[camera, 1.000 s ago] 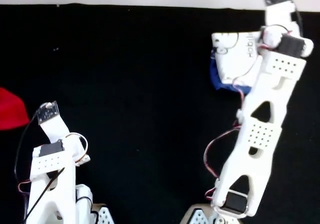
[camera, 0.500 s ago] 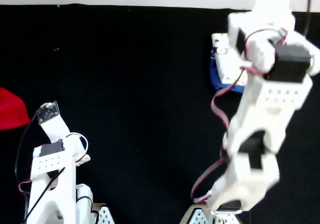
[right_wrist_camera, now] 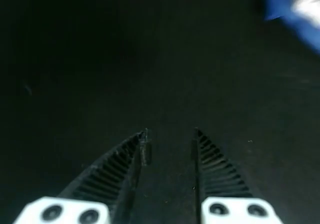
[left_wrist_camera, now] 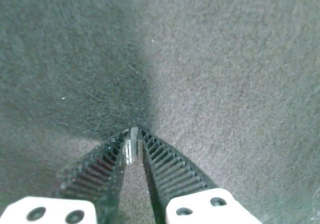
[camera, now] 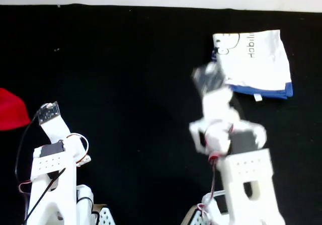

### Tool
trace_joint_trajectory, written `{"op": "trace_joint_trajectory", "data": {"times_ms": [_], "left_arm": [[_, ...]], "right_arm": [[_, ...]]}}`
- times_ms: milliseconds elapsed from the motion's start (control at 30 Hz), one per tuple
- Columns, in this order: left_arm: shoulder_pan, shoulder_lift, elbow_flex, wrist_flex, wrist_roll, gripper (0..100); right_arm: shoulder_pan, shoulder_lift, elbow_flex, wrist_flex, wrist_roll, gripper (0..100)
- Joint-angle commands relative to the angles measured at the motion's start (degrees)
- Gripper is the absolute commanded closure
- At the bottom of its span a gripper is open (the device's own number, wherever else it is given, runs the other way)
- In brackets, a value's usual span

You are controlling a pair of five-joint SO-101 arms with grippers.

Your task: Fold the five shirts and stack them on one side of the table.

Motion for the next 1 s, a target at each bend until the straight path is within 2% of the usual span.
{"op": "trace_joint_trajectory", "data": {"times_ms": [0,133,367,467,567,633,733,833,967], "left_arm": [[-1.27,-0.40,0.04,-2.02,0.26,98],[-1.27,-0.22,-0.04,-2.02,0.26,98],[-1.01,-0.04,-0.13,-2.02,0.26,98],[-1.01,-0.04,-0.31,-2.02,0.26,98],[-1.19,-0.13,-1.71,-0.88,0.26,98],[-2.59,-0.40,-5.49,4.75,-0.53,98],[-8.31,-0.04,-17.54,16.70,-2.90,98],[-19.56,0.13,-31.69,25.85,-8.53,98],[-33.98,5.49,-43.47,26.46,-20.48,90]], "right_arm": [[0.66,-12.88,24.31,-11.74,9.67,86.8],[6.64,-24.48,36.26,-17.80,8.53,86.8],[16.13,-41.80,47.96,-17.01,6.24,86.8],[17.89,-46.37,47.52,-13.85,1.23,86.8],[17.89,-46.99,47.52,-12.70,0.62,86.8],[17.89,-46.99,47.52,-12.62,0.62,86.8],[17.89,-46.99,47.52,-12.44,0.62,86.8],[17.89,-46.99,47.52,-12.35,0.62,86.8],[17.80,-46.99,47.52,-12.35,0.62,86.8]]}}
